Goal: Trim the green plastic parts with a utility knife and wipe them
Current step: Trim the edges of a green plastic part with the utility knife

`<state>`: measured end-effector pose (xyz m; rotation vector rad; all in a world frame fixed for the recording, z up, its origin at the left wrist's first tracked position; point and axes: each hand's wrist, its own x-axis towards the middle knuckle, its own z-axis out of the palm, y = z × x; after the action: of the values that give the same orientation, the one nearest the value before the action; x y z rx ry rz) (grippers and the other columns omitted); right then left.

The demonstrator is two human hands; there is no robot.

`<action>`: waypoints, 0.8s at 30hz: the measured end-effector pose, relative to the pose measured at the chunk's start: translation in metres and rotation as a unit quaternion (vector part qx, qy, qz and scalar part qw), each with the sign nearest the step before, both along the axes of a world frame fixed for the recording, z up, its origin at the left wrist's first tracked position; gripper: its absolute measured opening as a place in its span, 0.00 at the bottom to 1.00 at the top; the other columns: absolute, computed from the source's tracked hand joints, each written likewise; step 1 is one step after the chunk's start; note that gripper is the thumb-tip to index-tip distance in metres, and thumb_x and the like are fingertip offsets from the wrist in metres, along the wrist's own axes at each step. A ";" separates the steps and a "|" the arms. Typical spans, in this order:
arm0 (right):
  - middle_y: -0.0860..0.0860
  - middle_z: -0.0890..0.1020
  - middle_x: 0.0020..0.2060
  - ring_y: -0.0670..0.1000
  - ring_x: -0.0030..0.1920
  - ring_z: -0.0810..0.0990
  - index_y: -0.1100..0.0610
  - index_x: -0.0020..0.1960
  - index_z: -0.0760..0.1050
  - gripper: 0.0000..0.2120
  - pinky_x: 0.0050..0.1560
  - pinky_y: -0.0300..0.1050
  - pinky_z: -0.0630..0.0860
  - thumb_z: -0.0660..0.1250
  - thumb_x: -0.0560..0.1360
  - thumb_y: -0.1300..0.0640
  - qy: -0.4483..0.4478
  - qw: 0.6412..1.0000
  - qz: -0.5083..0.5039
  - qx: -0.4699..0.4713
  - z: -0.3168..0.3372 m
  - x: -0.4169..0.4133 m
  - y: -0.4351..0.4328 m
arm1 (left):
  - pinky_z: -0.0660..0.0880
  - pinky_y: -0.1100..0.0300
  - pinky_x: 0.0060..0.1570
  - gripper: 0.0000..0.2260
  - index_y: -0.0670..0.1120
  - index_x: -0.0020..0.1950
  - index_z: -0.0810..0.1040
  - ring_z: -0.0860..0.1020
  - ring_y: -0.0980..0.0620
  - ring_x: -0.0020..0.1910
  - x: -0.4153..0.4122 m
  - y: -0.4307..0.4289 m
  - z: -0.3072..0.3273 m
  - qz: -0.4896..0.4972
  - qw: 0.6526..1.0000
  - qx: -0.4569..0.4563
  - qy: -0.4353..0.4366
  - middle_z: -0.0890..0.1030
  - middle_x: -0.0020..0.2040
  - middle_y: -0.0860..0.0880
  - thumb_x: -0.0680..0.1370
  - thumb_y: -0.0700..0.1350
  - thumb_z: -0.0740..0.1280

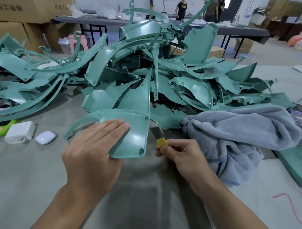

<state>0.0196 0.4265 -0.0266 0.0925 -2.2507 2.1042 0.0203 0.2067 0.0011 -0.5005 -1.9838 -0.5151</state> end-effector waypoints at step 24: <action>0.55 0.75 0.26 0.49 0.26 0.67 0.58 0.41 0.84 0.09 0.26 0.36 0.62 0.68 0.77 0.58 -0.046 0.996 0.066 -0.035 0.017 -0.001 0.015 | 0.81 0.45 0.57 0.17 0.46 0.55 0.88 0.84 0.48 0.58 -0.002 -0.006 -0.007 -0.039 0.998 -0.046 0.033 0.85 0.57 0.50 0.83 0.44 0.58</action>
<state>0.0183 0.4418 -0.0092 0.1479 -2.2773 2.2960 0.0184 0.2009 -0.0054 -0.6457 -1.9369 -0.4504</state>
